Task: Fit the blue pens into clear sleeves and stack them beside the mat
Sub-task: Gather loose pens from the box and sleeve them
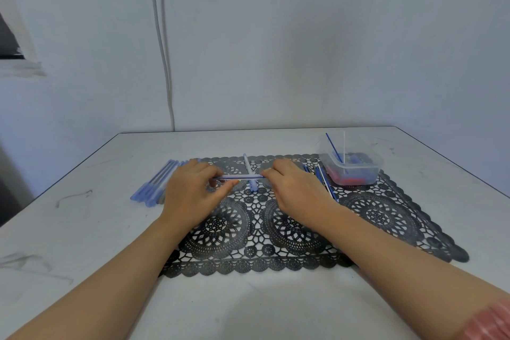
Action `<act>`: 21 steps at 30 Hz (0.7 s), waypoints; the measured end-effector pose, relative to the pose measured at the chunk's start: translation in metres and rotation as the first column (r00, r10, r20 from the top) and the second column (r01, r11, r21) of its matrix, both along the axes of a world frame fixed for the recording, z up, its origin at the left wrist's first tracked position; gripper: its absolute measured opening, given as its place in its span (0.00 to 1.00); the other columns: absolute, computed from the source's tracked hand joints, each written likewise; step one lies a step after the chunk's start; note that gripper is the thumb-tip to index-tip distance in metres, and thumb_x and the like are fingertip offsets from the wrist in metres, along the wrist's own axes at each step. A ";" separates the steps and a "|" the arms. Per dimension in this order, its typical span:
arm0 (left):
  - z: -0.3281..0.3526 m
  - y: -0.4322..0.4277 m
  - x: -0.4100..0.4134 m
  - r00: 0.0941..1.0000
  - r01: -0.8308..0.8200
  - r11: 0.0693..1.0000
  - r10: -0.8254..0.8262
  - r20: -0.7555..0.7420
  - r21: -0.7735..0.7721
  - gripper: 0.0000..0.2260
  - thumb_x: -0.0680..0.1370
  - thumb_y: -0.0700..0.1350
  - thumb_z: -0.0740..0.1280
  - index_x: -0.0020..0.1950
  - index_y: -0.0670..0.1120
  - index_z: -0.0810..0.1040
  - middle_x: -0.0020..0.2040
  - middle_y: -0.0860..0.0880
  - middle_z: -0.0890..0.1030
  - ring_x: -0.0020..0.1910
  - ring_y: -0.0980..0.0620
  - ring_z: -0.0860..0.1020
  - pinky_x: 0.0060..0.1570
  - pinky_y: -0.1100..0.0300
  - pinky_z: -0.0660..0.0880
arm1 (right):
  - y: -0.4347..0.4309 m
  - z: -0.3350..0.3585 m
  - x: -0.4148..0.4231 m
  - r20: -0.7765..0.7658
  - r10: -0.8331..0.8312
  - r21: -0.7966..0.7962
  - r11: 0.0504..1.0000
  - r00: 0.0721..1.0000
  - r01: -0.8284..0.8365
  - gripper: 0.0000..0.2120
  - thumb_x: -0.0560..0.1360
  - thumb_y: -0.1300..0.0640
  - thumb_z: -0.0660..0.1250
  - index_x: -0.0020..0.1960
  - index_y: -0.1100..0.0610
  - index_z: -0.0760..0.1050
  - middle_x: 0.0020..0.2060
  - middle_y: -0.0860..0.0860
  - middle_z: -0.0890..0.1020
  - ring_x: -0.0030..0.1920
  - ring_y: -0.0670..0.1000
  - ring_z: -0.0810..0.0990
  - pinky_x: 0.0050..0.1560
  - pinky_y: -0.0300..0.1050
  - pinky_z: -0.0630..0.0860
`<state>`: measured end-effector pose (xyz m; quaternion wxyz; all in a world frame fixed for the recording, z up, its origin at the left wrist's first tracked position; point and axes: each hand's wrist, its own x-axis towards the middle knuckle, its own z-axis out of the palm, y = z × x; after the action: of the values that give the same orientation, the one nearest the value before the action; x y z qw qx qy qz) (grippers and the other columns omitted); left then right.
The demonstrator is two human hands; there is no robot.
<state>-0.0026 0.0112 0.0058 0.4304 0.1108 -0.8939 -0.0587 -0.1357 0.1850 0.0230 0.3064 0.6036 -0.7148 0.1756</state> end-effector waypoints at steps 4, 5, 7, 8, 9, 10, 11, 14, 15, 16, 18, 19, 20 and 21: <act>-0.001 0.000 0.000 0.999 0.050 0.997 -0.051 0.018 0.051 0.18 0.72 0.64 0.62 0.38 0.50 0.78 0.31 0.60 0.70 0.33 0.57 0.69 0.34 0.63 0.65 | 0.000 -0.002 -0.003 -0.022 0.018 0.020 1.000 1.000 -0.018 0.20 0.56 0.69 0.76 0.46 0.61 0.79 0.38 0.54 0.80 0.38 0.53 0.80 0.25 0.39 0.74; -0.001 0.001 0.000 0.998 0.057 0.996 -0.059 0.021 0.070 0.18 0.72 0.64 0.61 0.38 0.50 0.78 0.31 0.60 0.69 0.33 0.57 0.69 0.33 0.63 0.65 | 0.000 -0.002 -0.003 -0.023 0.028 0.019 0.999 0.999 -0.028 0.19 0.57 0.68 0.76 0.47 0.61 0.79 0.38 0.54 0.80 0.38 0.53 0.80 0.26 0.39 0.75; -0.001 0.001 0.001 0.997 0.072 0.992 -0.075 0.025 0.107 0.18 0.72 0.64 0.61 0.38 0.51 0.77 0.31 0.60 0.69 0.34 0.60 0.69 0.33 0.62 0.66 | 0.000 -0.001 -0.002 -0.021 0.047 0.015 0.999 0.999 -0.047 0.17 0.59 0.68 0.75 0.47 0.61 0.79 0.38 0.53 0.80 0.38 0.53 0.80 0.28 0.40 0.76; -0.002 0.001 0.002 0.996 0.078 0.989 -0.082 0.028 0.125 0.17 0.72 0.64 0.60 0.37 0.52 0.76 0.31 0.59 0.70 0.35 0.61 0.69 0.32 0.61 0.67 | 0.001 -0.001 -0.002 -0.017 0.054 0.012 0.998 0.998 -0.054 0.17 0.60 0.68 0.75 0.48 0.61 0.79 0.37 0.53 0.79 0.38 0.53 0.80 0.28 0.41 0.76; -0.001 0.002 0.002 0.996 0.083 0.987 -0.088 0.030 0.138 0.17 0.72 0.65 0.60 0.37 0.52 0.75 0.31 0.58 0.70 0.35 0.61 0.69 0.32 0.60 0.67 | 0.001 -0.001 -0.003 -0.011 0.061 0.009 0.998 0.998 -0.061 0.17 0.60 0.68 0.74 0.48 0.61 0.79 0.37 0.53 0.79 0.37 0.53 0.79 0.29 0.42 0.77; -0.001 0.002 0.003 0.995 0.088 0.985 -0.093 0.030 0.150 0.16 0.72 0.64 0.60 0.37 0.53 0.74 0.31 0.58 0.70 0.35 0.60 0.69 0.32 0.59 0.67 | 0.001 -0.001 -0.003 -0.005 0.070 0.004 0.998 0.998 -0.069 0.16 0.61 0.69 0.73 0.48 0.61 0.78 0.36 0.54 0.79 0.36 0.54 0.79 0.30 0.42 0.77; -0.001 0.003 0.004 0.995 0.092 0.982 -0.098 0.029 0.163 0.15 0.71 0.64 0.60 0.37 0.54 0.73 0.31 0.57 0.70 0.35 0.60 0.70 0.32 0.58 0.68 | 0.001 -0.001 -0.003 0.005 0.080 -0.004 0.997 0.997 -0.080 0.16 0.62 0.69 0.72 0.49 0.61 0.78 0.36 0.54 0.79 0.36 0.54 0.79 0.30 0.43 0.77; -0.001 0.003 0.005 0.995 0.093 0.979 -0.099 0.027 0.184 0.14 0.71 0.64 0.60 0.37 0.55 0.73 0.31 0.57 0.71 0.34 0.58 0.70 0.32 0.58 0.68 | 0.003 0.003 -0.003 0.025 0.103 -0.030 0.994 0.994 -0.102 0.13 0.67 0.66 0.64 0.50 0.60 0.79 0.35 0.52 0.79 0.35 0.53 0.79 0.29 0.41 0.74; -0.001 0.003 0.005 0.995 0.089 0.979 -0.096 0.028 0.186 0.14 0.71 0.64 0.60 0.36 0.55 0.73 0.31 0.57 0.71 0.34 0.59 0.70 0.32 0.58 0.68 | 0.004 0.003 -0.003 0.028 0.096 -0.034 0.995 0.995 -0.095 0.13 0.67 0.65 0.62 0.50 0.60 0.79 0.35 0.52 0.79 0.34 0.53 0.79 0.27 0.39 0.72; -0.001 0.003 0.004 0.995 0.086 0.978 -0.093 0.029 0.188 0.14 0.71 0.64 0.60 0.37 0.55 0.73 0.31 0.57 0.71 0.34 0.59 0.70 0.31 0.59 0.67 | 0.004 0.003 -0.003 0.041 0.091 -0.041 0.995 0.995 -0.089 0.13 0.68 0.65 0.63 0.50 0.59 0.79 0.35 0.51 0.79 0.33 0.52 0.78 0.26 0.37 0.69; -0.001 0.002 0.003 0.996 0.082 0.978 -0.089 0.028 0.194 0.14 0.71 0.64 0.60 0.36 0.56 0.73 0.30 0.57 0.70 0.33 0.60 0.70 0.31 0.61 0.66 | 0.004 0.000 -0.005 0.096 0.093 -0.053 0.995 0.991 -0.088 0.13 0.71 0.63 0.65 0.54 0.58 0.78 0.37 0.51 0.79 0.33 0.52 0.79 0.27 0.37 0.68; -0.001 0.002 0.003 0.996 0.078 0.977 -0.086 0.028 0.196 0.14 0.71 0.64 0.60 0.36 0.55 0.73 0.30 0.57 0.70 0.33 0.60 0.70 0.31 0.61 0.65 | 0.005 -0.001 -0.005 0.147 0.087 -0.048 0.996 0.985 -0.080 0.14 0.74 0.59 0.62 0.58 0.55 0.77 0.40 0.51 0.80 0.37 0.52 0.80 0.29 0.39 0.71; -0.002 0.001 0.003 0.996 0.074 0.978 -0.081 0.028 0.196 0.15 0.71 0.64 0.60 0.36 0.54 0.74 0.30 0.56 0.70 0.33 0.59 0.70 0.31 0.61 0.65 | 0.006 0.000 -0.005 0.211 0.064 -0.037 0.998 0.975 -0.058 0.16 0.78 0.54 0.58 0.64 0.51 0.72 0.45 0.50 0.81 0.42 0.52 0.80 0.34 0.42 0.75; -0.002 0.001 0.002 0.997 0.066 0.979 -0.073 0.027 0.193 0.16 0.71 0.64 0.60 0.35 0.54 0.74 0.30 0.56 0.71 0.33 0.59 0.70 0.30 0.62 0.65 | 0.007 0.001 -0.005 0.283 0.034 -0.016 0.999 0.959 -0.031 0.18 0.80 0.50 0.54 0.69 0.48 0.66 0.49 0.50 0.80 0.47 0.51 0.79 0.40 0.47 0.77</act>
<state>-0.0001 0.0120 0.0040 0.4000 0.1217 -0.8946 -0.1578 -0.1405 0.1915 0.0238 0.2016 0.5823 -0.7401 0.2694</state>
